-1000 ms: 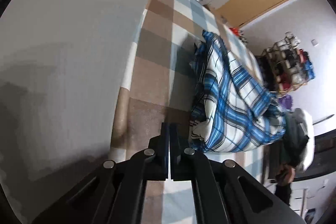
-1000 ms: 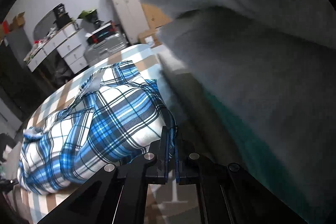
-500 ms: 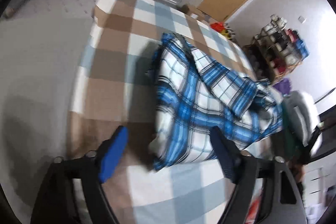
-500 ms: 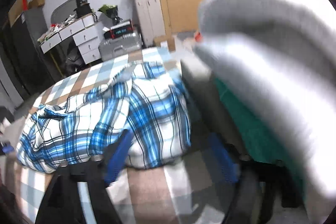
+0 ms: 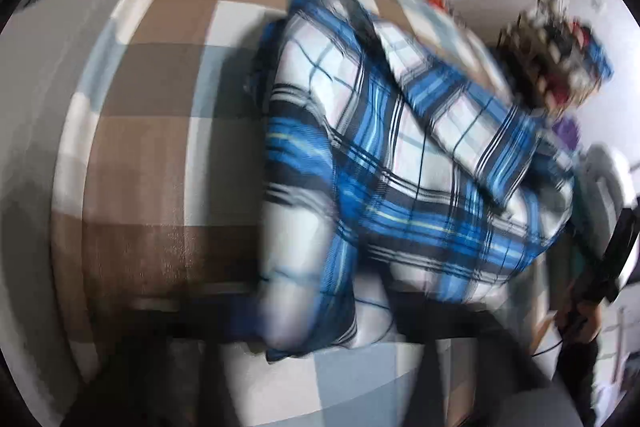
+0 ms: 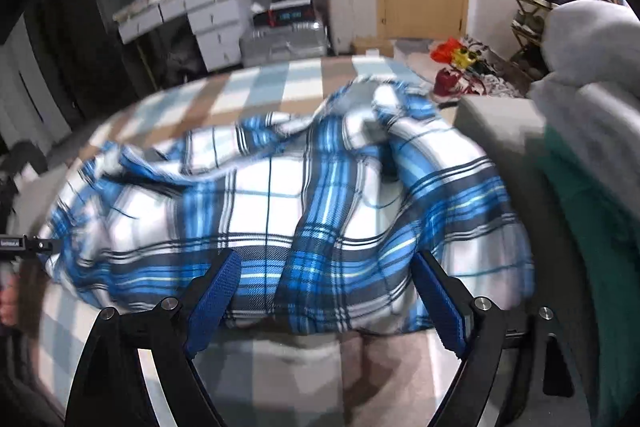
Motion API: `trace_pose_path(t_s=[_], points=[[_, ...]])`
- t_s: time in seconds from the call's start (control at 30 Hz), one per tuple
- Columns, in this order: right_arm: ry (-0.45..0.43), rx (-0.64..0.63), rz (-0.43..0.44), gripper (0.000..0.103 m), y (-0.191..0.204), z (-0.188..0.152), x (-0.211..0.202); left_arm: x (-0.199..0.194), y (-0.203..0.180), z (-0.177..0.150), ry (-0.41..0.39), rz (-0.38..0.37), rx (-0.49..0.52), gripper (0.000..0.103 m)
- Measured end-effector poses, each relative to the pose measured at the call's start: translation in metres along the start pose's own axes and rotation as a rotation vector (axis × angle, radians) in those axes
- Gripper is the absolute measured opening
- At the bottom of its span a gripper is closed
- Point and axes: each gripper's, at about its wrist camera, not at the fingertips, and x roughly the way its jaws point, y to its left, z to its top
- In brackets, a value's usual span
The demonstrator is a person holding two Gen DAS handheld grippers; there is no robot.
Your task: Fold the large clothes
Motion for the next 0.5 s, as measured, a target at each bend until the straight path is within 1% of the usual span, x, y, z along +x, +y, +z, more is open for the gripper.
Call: trace_pose_path(t_s=[0.03, 0.07, 0.1, 0.13, 0.17, 0.2, 0.23, 0.27, 0.3, 0.33, 0.4, 0.43, 0.47, 0.5], points=[[0.015, -0.006, -0.002, 0.086, 0.002, 0.004, 0.011, 0.002, -0.002, 0.002, 0.012, 0.009, 0.001, 0.004], [0.036, 0.003, 0.000, 0.084, 0.002, 0.005, 0.018, 0.002, -0.003, 0.003, 0.014, 0.015, 0.000, 0.003], [0.073, 0.025, 0.016, 0.078, 0.002, 0.006, 0.027, 0.002, -0.005, 0.002, 0.015, 0.020, 0.001, 0.003], [0.104, 0.047, 0.036, 0.075, -0.001, 0.004, 0.033, 0.001, -0.005, 0.002, 0.011, 0.027, 0.003, 0.002], [0.170, 0.080, 0.079, 0.065, -0.004, 0.003, 0.044, -0.002, -0.006, 0.000, 0.004, 0.031, 0.005, 0.002], [0.192, 0.094, 0.102, 0.062, -0.007, 0.001, 0.047, -0.002, -0.006, -0.002, 0.006, 0.030, 0.006, 0.002], [0.187, 0.085, 0.103, 0.059, -0.006, -0.001, 0.045, -0.004, -0.005, -0.005, 0.003, 0.029, 0.005, 0.002], [0.186, 0.051, 0.102, 0.049, -0.003, -0.004, 0.042, -0.007, -0.002, -0.011, 0.004, 0.019, 0.002, 0.002], [0.195, 0.024, 0.101, 0.034, 0.000, -0.010, 0.038, -0.007, 0.002, -0.014, 0.013, 0.005, 0.007, 0.002], [0.208, 0.004, 0.096, 0.027, 0.002, -0.016, 0.035, -0.007, 0.006, -0.018, 0.017, -0.006, 0.007, 0.002], [0.227, -0.020, 0.116, 0.021, 0.004, -0.031, 0.026, -0.011, 0.011, -0.030, 0.024, -0.027, -0.006, 0.002], [0.238, -0.020, 0.131, 0.019, 0.004, -0.036, 0.023, -0.014, 0.013, -0.037, 0.020, -0.034, -0.004, 0.002], [0.257, -0.018, 0.148, 0.013, 0.003, -0.045, 0.017, -0.017, 0.015, -0.046, 0.018, -0.039, -0.002, 0.002], [0.266, -0.017, 0.156, 0.011, 0.002, -0.051, 0.012, -0.020, 0.018, -0.051, 0.015, -0.043, -0.011, 0.002]])
